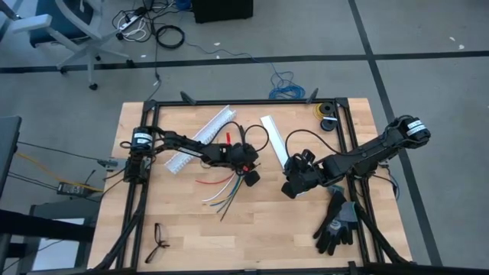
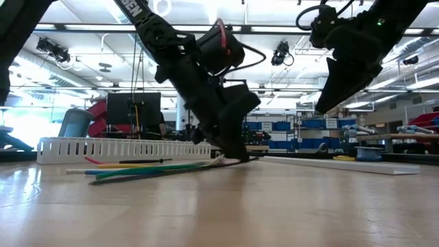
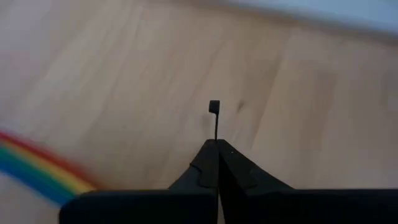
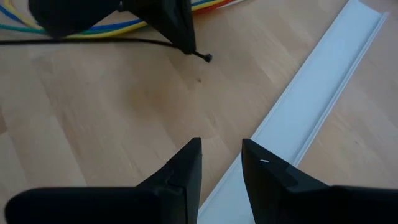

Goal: Ziptie cables
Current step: Prepare the black zip tie to wrap the cable wires

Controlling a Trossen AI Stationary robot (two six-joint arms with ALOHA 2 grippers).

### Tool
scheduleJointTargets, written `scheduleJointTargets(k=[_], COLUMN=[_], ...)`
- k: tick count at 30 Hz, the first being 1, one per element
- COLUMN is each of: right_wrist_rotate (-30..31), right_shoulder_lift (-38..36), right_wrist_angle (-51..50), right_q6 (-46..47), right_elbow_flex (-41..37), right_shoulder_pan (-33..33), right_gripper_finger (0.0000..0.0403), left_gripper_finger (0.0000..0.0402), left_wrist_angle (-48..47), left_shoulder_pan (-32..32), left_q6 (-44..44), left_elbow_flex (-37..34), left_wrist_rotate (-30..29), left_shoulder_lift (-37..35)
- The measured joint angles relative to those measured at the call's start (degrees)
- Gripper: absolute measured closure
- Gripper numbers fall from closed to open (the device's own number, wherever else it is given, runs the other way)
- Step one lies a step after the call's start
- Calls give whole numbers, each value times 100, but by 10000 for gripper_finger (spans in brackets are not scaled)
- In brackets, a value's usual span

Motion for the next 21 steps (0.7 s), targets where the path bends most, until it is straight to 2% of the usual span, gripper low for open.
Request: scheduleJointTargets(k=[7, 11, 15, 17, 21], right_wrist_rotate=[331, 454, 453, 408, 300], right_shoulder_lift=[25, 39, 39, 39, 65], right_wrist_angle=[243, 1201, 2447, 3252, 5133], right_q6=[159, 226, 388, 273, -478], right_elbow_flex=[-130, -759, -1490, -1781, -2241], right_shoulder_pan=[5, 124, 287, 332, 249], right_gripper_finger=[302, 302, 302, 302, 304], left_gripper_finger=[400, 401, 401, 401, 401], left_wrist_angle=[840, 1209, 1876, 2621, 4969], left_shoulder_pan=[0, 0, 0, 0, 0], left_q6=[407, 610, 727, 682, 535], left_elbow_flex=[1, -171, -763, -1239, -2340], left_wrist_rotate=[-11, -19, -18, 31, 261], left_shoulder_lift=[-206, -580, -1108, -1360, -1572])
